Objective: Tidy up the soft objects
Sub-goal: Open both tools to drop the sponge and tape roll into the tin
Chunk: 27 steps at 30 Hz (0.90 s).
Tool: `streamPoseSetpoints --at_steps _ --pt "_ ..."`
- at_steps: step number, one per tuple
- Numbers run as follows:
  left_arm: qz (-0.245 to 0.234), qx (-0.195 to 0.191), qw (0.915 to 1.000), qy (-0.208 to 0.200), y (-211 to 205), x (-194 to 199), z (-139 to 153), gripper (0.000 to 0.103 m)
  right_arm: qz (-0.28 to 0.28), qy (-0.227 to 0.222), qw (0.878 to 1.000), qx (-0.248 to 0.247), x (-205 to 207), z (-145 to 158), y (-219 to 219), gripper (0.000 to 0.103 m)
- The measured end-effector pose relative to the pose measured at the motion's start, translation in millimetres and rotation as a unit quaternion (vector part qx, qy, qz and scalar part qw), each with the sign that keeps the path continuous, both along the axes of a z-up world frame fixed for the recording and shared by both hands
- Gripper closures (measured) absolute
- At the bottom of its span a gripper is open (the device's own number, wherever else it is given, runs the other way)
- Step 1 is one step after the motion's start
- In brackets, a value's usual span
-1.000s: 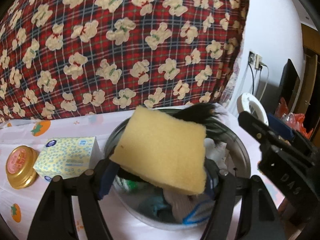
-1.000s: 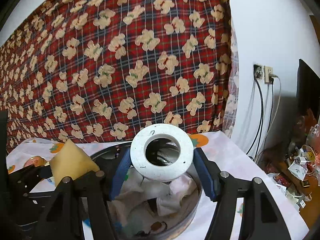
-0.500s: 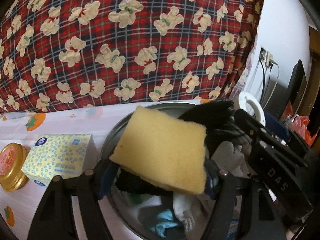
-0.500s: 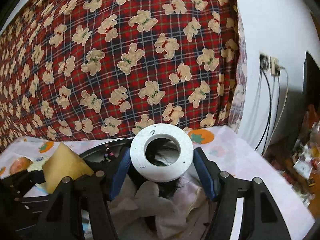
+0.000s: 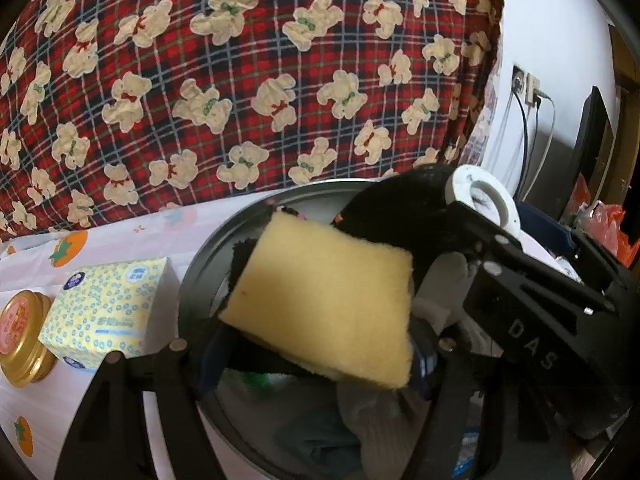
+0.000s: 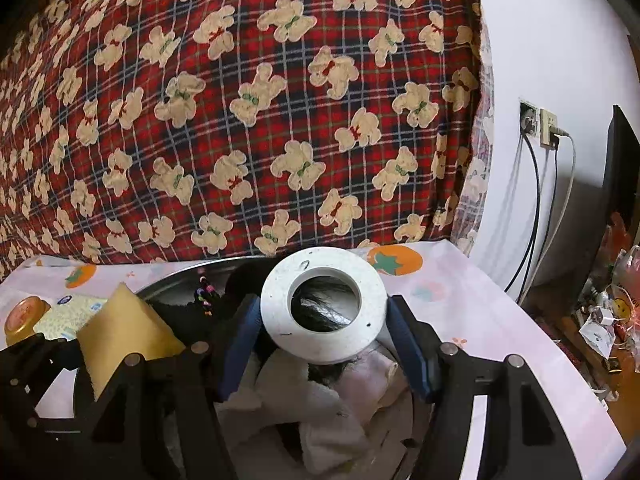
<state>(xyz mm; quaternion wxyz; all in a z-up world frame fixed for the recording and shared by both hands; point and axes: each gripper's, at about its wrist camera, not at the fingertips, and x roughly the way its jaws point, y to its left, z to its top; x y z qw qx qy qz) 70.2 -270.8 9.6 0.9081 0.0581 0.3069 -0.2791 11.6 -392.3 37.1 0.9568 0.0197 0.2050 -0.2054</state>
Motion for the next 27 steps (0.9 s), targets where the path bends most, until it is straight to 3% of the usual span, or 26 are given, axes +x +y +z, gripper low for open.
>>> streamPoseSetpoints --at_steps 8,10,14,19,27 --pt "0.004 0.009 1.0000 0.001 -4 2 -6 0.031 0.008 0.012 1.000 0.004 4 -2 1 0.037" --pt "0.006 0.009 0.9999 -0.004 -4 2 -7 0.027 0.014 0.022 1.000 0.007 7 -6 1 0.036" --pt "-0.001 0.015 0.9998 -0.009 -8 -1 -7 0.000 0.028 0.038 0.998 0.039 12 -14 -5 0.025" --pt "-0.004 0.018 0.9986 -0.049 -10 -16 -4 0.000 0.018 0.023 0.999 0.025 4 -11 -4 0.013" --pt "0.020 -0.011 0.9967 -0.078 12 -23 0 0.000 0.021 -0.038 0.998 0.045 -21 -5 -10 0.013"
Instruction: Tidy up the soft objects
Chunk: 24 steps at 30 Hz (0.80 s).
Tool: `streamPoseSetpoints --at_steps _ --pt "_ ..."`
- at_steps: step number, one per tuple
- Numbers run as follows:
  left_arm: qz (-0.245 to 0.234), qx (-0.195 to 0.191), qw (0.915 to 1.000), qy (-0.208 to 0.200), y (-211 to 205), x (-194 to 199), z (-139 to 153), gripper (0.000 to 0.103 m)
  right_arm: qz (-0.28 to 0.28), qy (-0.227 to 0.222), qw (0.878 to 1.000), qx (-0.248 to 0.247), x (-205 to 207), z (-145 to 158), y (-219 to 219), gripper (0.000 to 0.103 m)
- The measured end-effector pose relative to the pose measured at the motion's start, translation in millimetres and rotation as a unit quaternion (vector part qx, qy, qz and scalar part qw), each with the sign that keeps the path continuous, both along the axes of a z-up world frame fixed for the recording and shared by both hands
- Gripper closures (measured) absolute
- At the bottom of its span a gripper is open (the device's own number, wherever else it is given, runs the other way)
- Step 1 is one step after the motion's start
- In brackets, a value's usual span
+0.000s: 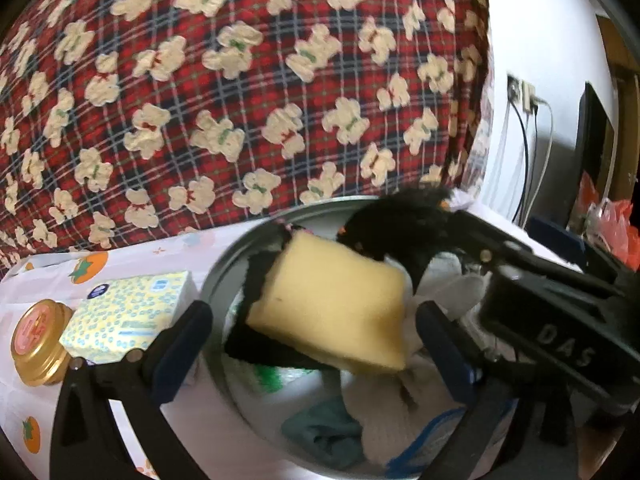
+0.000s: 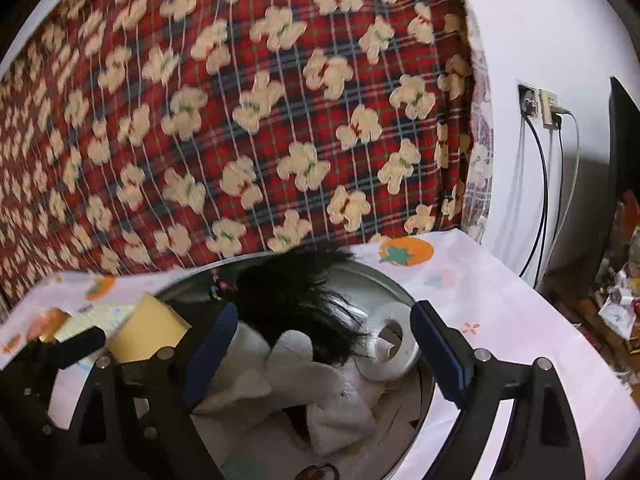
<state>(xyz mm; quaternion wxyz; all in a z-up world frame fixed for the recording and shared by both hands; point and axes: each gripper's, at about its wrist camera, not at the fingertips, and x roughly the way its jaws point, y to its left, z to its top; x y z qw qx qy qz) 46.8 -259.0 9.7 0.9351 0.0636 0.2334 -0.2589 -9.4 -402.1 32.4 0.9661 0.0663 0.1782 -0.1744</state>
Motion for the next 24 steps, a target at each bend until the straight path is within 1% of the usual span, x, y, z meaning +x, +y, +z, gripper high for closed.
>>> streamPoseSetpoints --at_steps 2,4,8,14,19,24 --pt "0.011 -0.007 0.9998 -0.017 8 -5 1 0.000 0.002 -0.023 1.000 -0.002 -9 3 3 0.013" --pt "0.018 -0.011 0.9993 -0.030 14 -9 2 0.000 -0.001 -0.038 0.999 -0.011 -16 6 10 0.013" --pt "0.026 -0.022 0.9988 -0.035 23 -14 1 0.000 -0.013 -0.058 0.997 -0.050 -32 11 30 0.013" --pt "0.037 -0.032 0.9977 -0.048 33 -24 -1 0.000 -0.021 -0.083 0.993 -0.077 -49 13 42 0.013" --pt "0.044 -0.042 0.9961 -0.065 42 -36 0 0.000 -0.021 -0.087 0.993 -0.076 -58 12 47 0.013" --pt "0.049 -0.054 0.9945 -0.074 50 -42 2 0.000 -0.018 -0.097 0.991 -0.093 -68 11 58 0.013"
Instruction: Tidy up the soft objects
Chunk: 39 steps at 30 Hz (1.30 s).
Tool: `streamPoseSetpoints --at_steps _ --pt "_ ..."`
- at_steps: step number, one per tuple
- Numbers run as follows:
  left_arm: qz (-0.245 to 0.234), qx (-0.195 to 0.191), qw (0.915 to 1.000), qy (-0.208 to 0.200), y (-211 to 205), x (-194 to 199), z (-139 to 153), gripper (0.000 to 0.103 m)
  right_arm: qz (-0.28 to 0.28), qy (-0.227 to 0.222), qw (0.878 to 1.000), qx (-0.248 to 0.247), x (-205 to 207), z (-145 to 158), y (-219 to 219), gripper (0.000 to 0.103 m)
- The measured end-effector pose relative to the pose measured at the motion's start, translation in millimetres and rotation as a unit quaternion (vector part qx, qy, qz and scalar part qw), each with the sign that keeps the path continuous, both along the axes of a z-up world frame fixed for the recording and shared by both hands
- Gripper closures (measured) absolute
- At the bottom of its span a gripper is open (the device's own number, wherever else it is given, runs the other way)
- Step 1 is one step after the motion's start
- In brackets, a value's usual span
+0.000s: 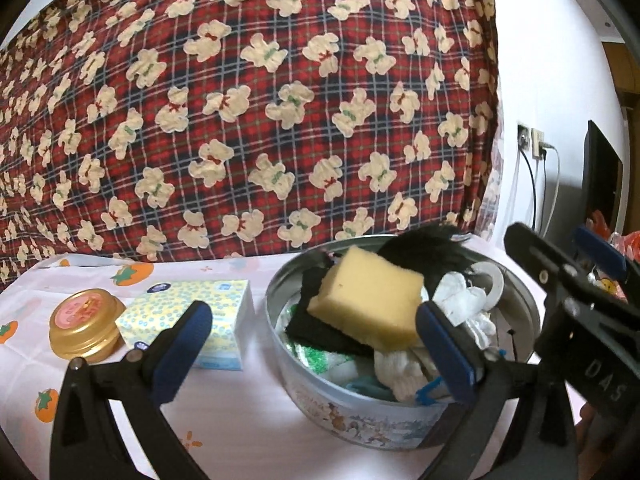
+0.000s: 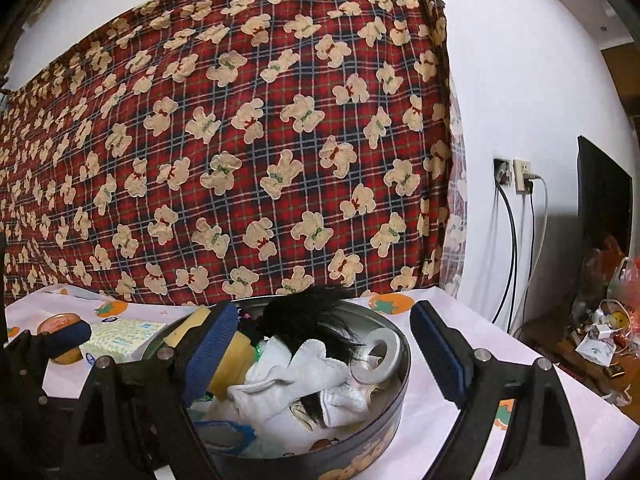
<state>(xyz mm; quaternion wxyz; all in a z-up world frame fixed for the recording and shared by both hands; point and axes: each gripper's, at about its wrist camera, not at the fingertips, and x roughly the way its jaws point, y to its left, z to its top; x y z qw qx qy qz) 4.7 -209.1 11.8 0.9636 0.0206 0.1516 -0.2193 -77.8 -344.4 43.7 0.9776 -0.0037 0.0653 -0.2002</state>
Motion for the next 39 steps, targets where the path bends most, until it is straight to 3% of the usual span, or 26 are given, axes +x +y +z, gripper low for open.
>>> streamPoseSetpoints --at_steps 8,19,35,39 --pt "0.001 0.001 1.0000 -0.007 1 -4 0 0.000 0.004 -0.001 1.000 -0.014 -6 -3 9 0.013" --pt "-0.003 0.017 0.9997 -0.018 -5 -11 1 0.000 -0.017 -0.024 1.000 0.008 -17 -2 -1 0.013" --pt "0.021 0.000 0.9996 -0.021 2 -11 2 0.000 -0.015 -0.023 1.000 0.009 -17 -2 -3 0.013" --pt "0.046 -0.001 0.9988 -0.015 4 -9 1 0.000 -0.014 -0.023 1.000 0.009 -17 -2 -2 0.013"
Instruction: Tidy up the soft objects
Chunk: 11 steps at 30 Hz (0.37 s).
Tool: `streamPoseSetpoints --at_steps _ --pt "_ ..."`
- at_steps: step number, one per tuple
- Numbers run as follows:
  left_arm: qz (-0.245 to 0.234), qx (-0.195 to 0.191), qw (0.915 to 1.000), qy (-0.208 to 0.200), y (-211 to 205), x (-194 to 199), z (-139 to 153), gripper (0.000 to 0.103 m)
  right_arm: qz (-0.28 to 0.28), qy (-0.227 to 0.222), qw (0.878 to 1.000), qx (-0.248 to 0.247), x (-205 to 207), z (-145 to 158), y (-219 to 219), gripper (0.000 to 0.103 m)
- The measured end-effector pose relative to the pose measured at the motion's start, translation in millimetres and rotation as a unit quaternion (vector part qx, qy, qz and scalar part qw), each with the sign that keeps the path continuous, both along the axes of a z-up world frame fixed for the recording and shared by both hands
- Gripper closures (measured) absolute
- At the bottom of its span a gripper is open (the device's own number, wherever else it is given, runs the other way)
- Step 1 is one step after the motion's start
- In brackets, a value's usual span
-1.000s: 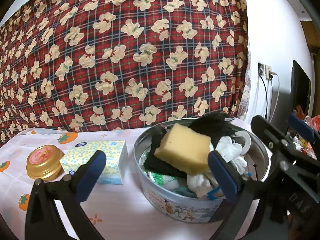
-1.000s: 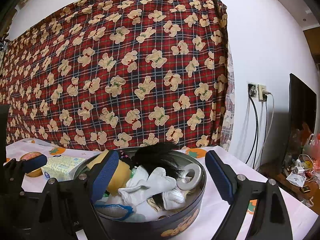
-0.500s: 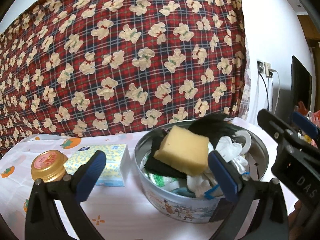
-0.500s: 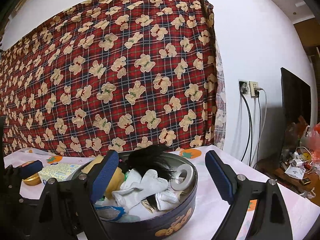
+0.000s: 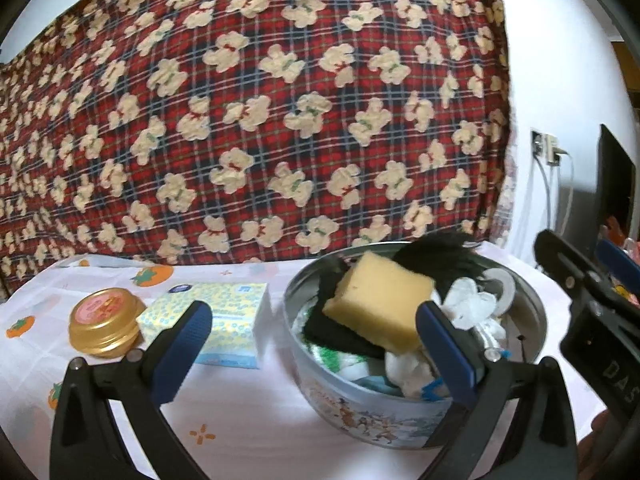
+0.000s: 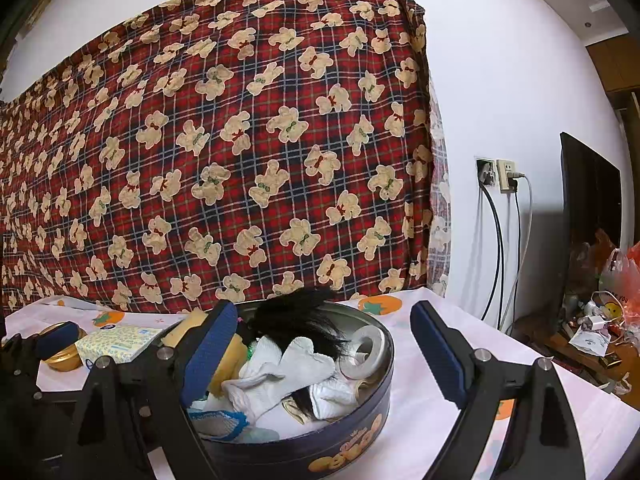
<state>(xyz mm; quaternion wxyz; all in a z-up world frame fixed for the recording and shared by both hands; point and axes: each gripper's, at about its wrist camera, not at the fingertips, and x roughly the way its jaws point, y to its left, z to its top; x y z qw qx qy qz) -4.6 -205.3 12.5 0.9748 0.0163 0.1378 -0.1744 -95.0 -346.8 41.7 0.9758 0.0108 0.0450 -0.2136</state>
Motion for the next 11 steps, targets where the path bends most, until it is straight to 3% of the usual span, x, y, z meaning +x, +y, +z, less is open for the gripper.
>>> streamPoseSetpoints --at_steps 11 --pt "0.005 -0.007 0.9998 0.018 3.7 3.7 -2.4 0.000 -0.002 0.000 1.000 0.000 -0.8 -0.3 0.2 0.013"
